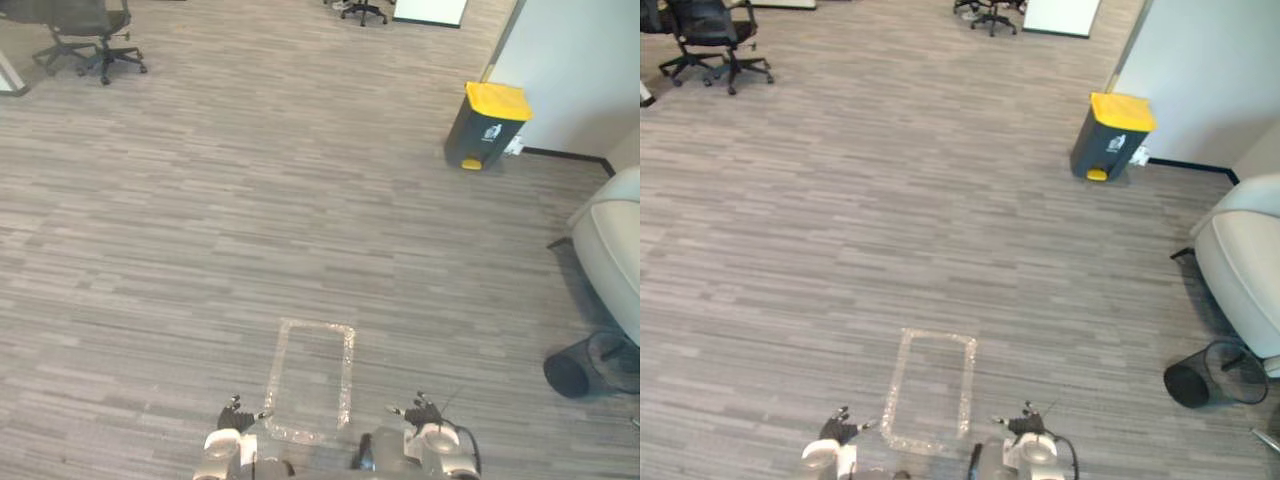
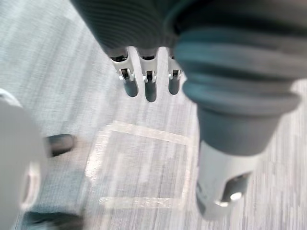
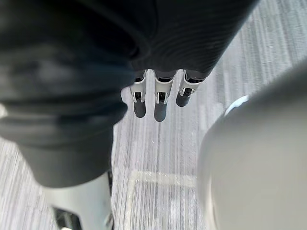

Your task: Organize the slippers on the shoe rack

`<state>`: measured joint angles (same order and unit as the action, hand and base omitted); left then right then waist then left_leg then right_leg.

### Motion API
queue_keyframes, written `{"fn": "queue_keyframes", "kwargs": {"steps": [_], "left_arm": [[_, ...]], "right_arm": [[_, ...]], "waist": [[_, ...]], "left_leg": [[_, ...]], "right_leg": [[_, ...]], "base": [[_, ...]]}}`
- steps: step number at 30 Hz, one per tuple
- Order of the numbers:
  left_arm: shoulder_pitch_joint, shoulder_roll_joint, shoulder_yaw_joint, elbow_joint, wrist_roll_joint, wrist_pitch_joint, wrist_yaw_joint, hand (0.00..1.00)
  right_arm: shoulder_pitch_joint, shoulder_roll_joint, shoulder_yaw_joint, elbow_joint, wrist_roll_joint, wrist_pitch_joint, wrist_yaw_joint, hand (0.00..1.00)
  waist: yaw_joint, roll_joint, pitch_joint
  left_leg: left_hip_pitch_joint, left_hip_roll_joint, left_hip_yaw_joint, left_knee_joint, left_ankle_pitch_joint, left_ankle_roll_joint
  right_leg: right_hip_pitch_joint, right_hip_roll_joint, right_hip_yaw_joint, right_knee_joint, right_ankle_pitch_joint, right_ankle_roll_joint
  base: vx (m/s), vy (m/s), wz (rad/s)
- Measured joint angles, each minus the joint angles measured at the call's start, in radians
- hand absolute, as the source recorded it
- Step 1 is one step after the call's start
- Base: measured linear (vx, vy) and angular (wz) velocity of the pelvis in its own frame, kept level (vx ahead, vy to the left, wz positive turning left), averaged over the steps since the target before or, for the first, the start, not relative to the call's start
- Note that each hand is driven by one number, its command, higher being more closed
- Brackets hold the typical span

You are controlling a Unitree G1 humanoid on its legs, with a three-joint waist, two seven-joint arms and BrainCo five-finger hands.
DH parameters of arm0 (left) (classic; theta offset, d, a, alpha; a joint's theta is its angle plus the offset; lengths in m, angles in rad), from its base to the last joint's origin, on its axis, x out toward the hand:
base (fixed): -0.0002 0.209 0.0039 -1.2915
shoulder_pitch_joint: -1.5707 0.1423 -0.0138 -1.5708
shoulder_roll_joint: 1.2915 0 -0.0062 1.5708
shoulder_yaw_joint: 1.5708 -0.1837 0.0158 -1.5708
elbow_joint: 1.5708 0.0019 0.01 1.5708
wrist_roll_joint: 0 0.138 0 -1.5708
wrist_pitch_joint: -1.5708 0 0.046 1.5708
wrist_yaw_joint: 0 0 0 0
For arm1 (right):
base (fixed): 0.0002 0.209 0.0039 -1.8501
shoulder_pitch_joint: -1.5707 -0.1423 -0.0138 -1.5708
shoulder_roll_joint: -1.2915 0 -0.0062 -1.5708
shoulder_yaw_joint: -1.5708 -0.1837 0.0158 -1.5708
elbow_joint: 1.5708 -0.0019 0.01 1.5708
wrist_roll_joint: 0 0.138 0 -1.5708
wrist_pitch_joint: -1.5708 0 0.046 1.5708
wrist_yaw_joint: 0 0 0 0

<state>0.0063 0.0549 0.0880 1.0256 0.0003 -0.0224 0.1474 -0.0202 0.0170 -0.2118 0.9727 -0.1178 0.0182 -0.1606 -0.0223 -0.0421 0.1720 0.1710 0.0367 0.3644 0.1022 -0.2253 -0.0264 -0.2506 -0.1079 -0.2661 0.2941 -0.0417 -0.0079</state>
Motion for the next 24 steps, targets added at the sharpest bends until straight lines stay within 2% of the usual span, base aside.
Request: {"fn": "queue_keyframes", "kwargs": {"steps": [1,3,4,5,6,7,8,9,11,12,13,14,15,16,17,18,19,20,21,24], "left_arm": [[-0.003,-0.008,0.000,0.008,0.002,0.003,-0.003,0.00],[-0.006,-0.015,0.001,0.008,0.019,0.004,-0.015,0.00],[-0.012,-0.031,0.006,0.006,0.038,0.007,-0.019,0.00],[-0.010,-0.035,0.014,0.004,0.039,0.008,-0.020,0.00],[-0.011,-0.038,0.014,0.002,0.040,0.008,-0.021,0.00],[0.007,-0.059,0.036,-0.041,0.044,0.008,-0.025,0.00],[0.012,-0.065,0.043,-0.054,0.045,0.008,-0.025,0.00],[0.021,-0.073,0.051,-0.080,0.045,0.008,-0.024,0.00],[0.028,-0.074,0.053,-0.091,0.045,0.008,-0.023,0.00],[0.028,-0.076,0.053,-0.098,0.043,0.007,-0.023,0.00],[0.027,-0.078,0.053,-0.103,0.041,0.006,-0.022,0.00],[0.026,-0.079,0.053,-0.103,0.040,0.006,-0.022,0.00],[0.023,-0.080,0.053,-0.103,0.037,0.002,-0.022,0.00],[0.021,-0.080,0.052,-0.100,0.036,-0.001,-0.021,0.00],[0.018,-0.083,0.051,-0.092,0.035,-0.006,-0.020,0.00],[0.019,-0.090,0.050,-0.081,0.035,-0.011,-0.019,0.00],[0.004,-0.074,0.050,-0.049,0.035,-0.011,-0.018,0.00],[0.004,-0.068,0.050,-0.049,0.035,-0.011,-0.018,0.00],[0.003,-0.056,0.051,-0.051,0.035,-0.011,-0.018,0.00],[-0.008,-0.047,0.038,-0.029,0.036,-0.009,-0.019,0.00]], "right_arm": [[0.002,-0.021,-0.004,0.009,-0.001,0.003,0.002,0.00],[-0.004,-0.023,-0.025,0.023,0.002,0.003,0.002,0.00],[-0.002,-0.019,-0.048,0.019,0.001,0.002,0.002,0.00],[0.004,-0.017,-0.048,0.010,0.000,0.004,0.002,0.00],[0.011,-0.016,-0.047,0.001,0.000,0.007,0.002,0.00],[0.035,-0.020,-0.014,-0.028,0.001,0.008,0.001,0.00],[0.039,-0.020,-0.014,-0.038,0.002,0.008,0.001,0.00],[0.046,-0.019,-0.007,-0.050,0.003,0.010,-0.002,0.00],[0.052,-0.016,0.000,-0.054,0.004,0.010,-0.003,0.00],[0.055,-0.017,0.000,-0.054,0.005,0.011,-0.003,0.00],[0.057,-0.016,-0.004,-0.055,0.006,0.011,-0.005,0.00],[0.057,-0.016,-0.006,-0.055,0.007,0.011,-0.005,0.00],[0.052,-0.014,-0.015,-0.055,0.009,0.011,-0.006,0.00],[0.054,-0.014,-0.019,-0.054,0.009,0.011,-0.007,0.00],[0.059,-0.017,-0.022,-0.052,0.008,0.010,-0.008,0.00],[0.063,-0.024,-0.024,-0.049,0.008,0.010,-0.008,0.00],[0.061,-0.016,-0.024,-0.028,0.007,0.012,-0.008,0.00],[0.061,-0.009,-0.025,-0.026,0.006,0.012,-0.008,0.00],[0.064,0.012,-0.037,-0.015,0.002,0.011,-0.007,0.00],[0.064,0.024,-0.056,-0.014,0.002,0.012,-0.007,0.00]], "waist": [[-0.005,0.022,-0.014],[0.000,0.037,-0.014],[-0.009,0.045,-0.012],[-0.015,0.048,-0.010],[-0.018,0.047,-0.010],[-0.012,0.058,-0.006],[-0.009,0.059,-0.006],[-0.002,0.073,-0.013],[0.010,0.066,-0.013],[0.013,0.066,-0.014],[0.023,0.067,-0.015],[0.024,0.066,-0.015],[0.025,0.063,-0.014],[0.025,0.061,-0.015],[0.025,0.061,-0.019],[0.025,0.074,-0.026],[0.020,0.050,-0.042],[0.021,0.035,-0.043],[0.024,0.013,-0.049],[0.022,-0.001,-0.055]], "left_leg": [[0.028,0.022,-0.001,-0.025,0.000,-0.014],[0.030,0.033,0.005,-0.016,0.012,-0.033],[0.020,0.058,0.007,0.077,0.005,-0.048],[-0.020,0.089,0.006,0.214,-0.012,-0.074],[-0.044,0.108,0.005,0.298,-0.014,-0.076],[-0.167,0.212,-0.005,0.653,-0.001,-0.068],[-0.188,0.232,-0.004,0.712,-0.007,-0.065],[-0.252,0.281,-0.005,0.836,-0.026,-0.043],[-0.304,0.291,0.009,0.832,-0.048,-0.033],[-0.329,0.286,0.006,0.792,-0.060,-0.028],[-0.358,0.263,-0.015,0.661,-0.066,-0.023],[-0.364,0.253,-0.027,0.625,-0.066,-0.023],[-0.382,0.202,-0.103,0.492,-0.062,-0.030],[-0.387,0.174,-0.156,0.429,-0.052,-0.041],[-0.381,0.128,-0.244,0.321,-0.014,-0.070],[-0.375,0.109,-0.320,0.231,0.079,-0.084],[-0.360,0.084,-0.277,0.225,0.116,-0.064],[-0.353,0.078,-0.260,0.219,0.113,-0.060],[-0.344,0.065,-0.214,0.212,0.098,-0.040],[-0.316,0.050,-0.149,0.210,0.069,-0.010]], "right_leg": [[0.010,0.034,-0.004,-0.017,0.017,-0.034],[0.004,0.041,-0.004,0.015,-0.018,-0.050],[0.028,0.053,0.000,0.025,-0.054,-0.058],[0.063,0.067,0.001,0.009,-0.065,-0.058],[0.080,0.072,0.004,-0.001,-0.071,-0.060],[0.157,0.113,0.030,-0.032,-0.099,-0.078],[0.168,0.124,0.038,-0.034,-0.109,-0.080],[0.204,0.150,0.080,-0.034,-0.139,-0.101],[0.240,0.154,0.132,-0.039,-0.155,-0.097],[0.255,0.153,0.167,-0.039,-0.155,-0.089],[0.271,0.144,0.233,-0.040,-0.159,-0.066],[0.272,0.140,0.245,-0.039,-0.162,-0.061],[0.286,0.123,0.297,-0.039,-0.171,-0.042],[0.288,0.112,0.314,-0.041,-0.173,-0.028],[0.284,0.099,0.342,-0.041,-0.179,-0.008],[0.286,0.102,0.363,-0.050,-0.188,0.025],[0.287,0.066,0.394,-0.068,-0.180,0.072],[0.288,0.054,0.393,-0.075,-0.174,0.079],[0.287,0.026,0.393,-0.092,-0.159,0.089],[0.265,-0.002,0.401,-0.080,-0.138,0.115]], "base": [[0.49,-0.158,-0.27],[0.35,-0.143,-0.24],[0.36,-0.197,-0.12],[0.36,-0.196,-0.11],[0.36,-0.124,-0.19],[0.28,-0.084,-0.31],[0.41,-0.032,-0.76],[0.27,0.023,-0.73],[0.36,0.051,-0.98],[0.38,0.127,-1.45],[0.25,0.111,-1.17],[0.29,0.236,-1.32],[0.24,0.233,-0.79],[0.37,0.367,-1.00],[0.29,0.350,-0.87],[0.37,0.477,-1.08],[0.25,0.343,-0.84],[0.28,0.346,-0.88],[0.17,0.202,-0.56],[0.17,0.233,-0.68]]}}
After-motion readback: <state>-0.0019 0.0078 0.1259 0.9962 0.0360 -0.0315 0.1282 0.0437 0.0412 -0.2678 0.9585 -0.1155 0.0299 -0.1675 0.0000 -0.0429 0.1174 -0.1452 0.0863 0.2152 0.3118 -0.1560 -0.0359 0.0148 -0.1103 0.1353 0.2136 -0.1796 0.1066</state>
